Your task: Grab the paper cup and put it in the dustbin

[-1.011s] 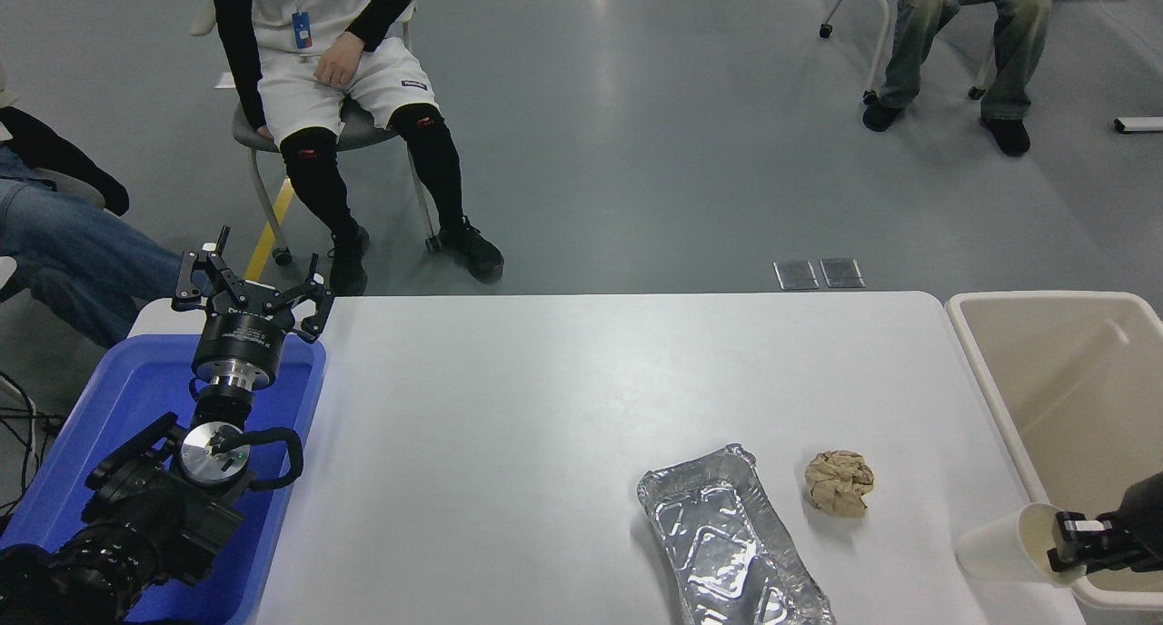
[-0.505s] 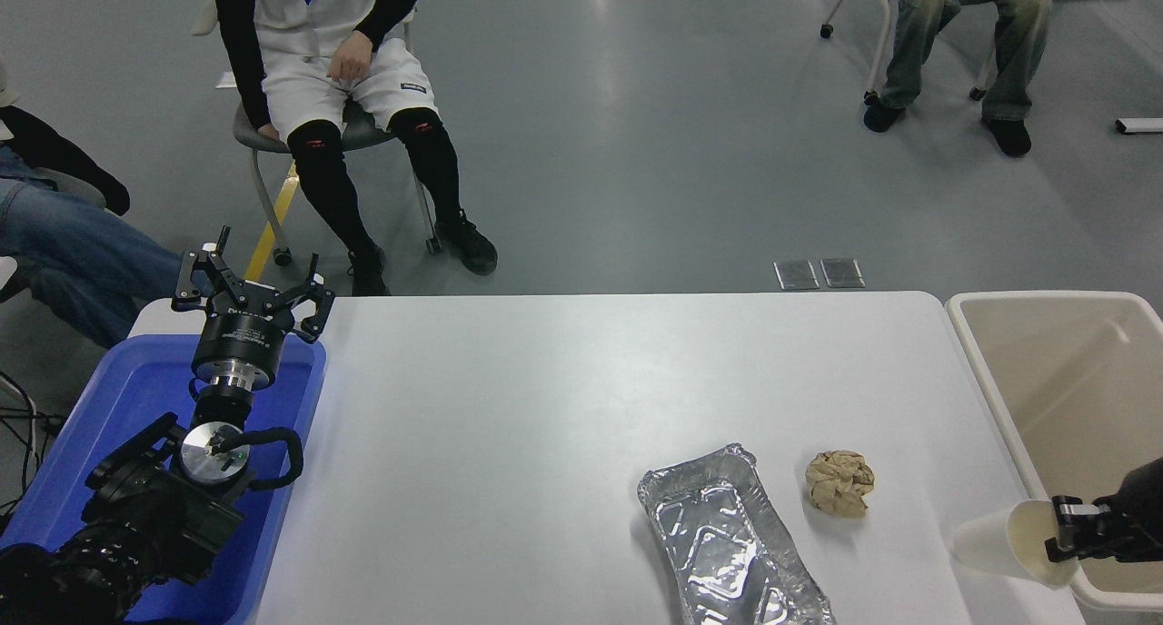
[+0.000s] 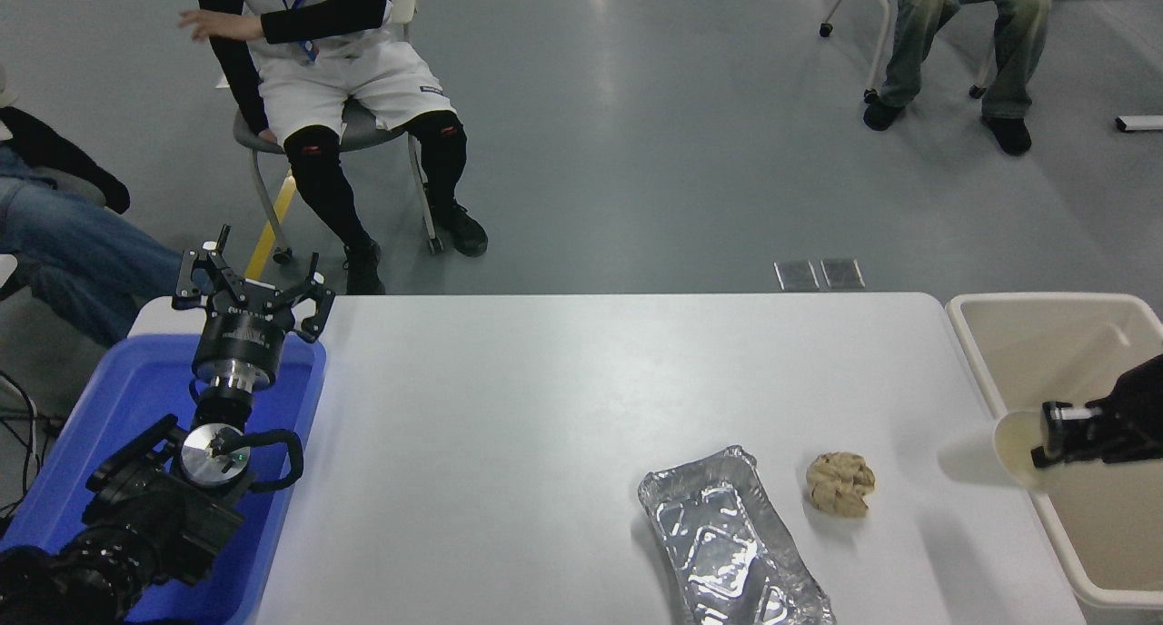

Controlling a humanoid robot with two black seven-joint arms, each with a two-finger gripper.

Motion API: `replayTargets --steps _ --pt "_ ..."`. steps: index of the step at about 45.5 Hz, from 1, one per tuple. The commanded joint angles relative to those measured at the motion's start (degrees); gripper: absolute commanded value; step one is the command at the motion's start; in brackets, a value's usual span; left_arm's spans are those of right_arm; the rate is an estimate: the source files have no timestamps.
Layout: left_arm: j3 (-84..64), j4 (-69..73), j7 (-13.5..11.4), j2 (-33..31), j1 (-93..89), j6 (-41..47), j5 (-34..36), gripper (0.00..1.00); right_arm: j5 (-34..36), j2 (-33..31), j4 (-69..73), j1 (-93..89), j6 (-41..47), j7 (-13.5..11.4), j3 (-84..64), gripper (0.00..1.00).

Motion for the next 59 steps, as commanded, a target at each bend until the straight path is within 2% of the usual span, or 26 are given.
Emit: replayTargets --steps 1,18,49,59 --pt "0.00 0.00 0.00 0.00 0.00 0.00 0.01 0.99 0.10 4.47 1.76 17.01 0.47 -1.10 -9.52 0.00" --pt "0.00 0.00 0.00 0.00 0.00 0.00 0.01 0.99 0.27 11.60 6.33 33.28 0.47 -1.01 -18.23 0.00" --pt "0.00 0.00 0.00 0.00 0.00 0.00 0.01 0.99 0.27 11.07 5.54 36.80 0.47 -1.19 -21.66 0.00" --pt "0.00 0.00 0.00 0.00 0.00 0.00 0.01 0.99 0.19 6.15 2.21 34.43 0.47 -1.28 -22.36 0.00"
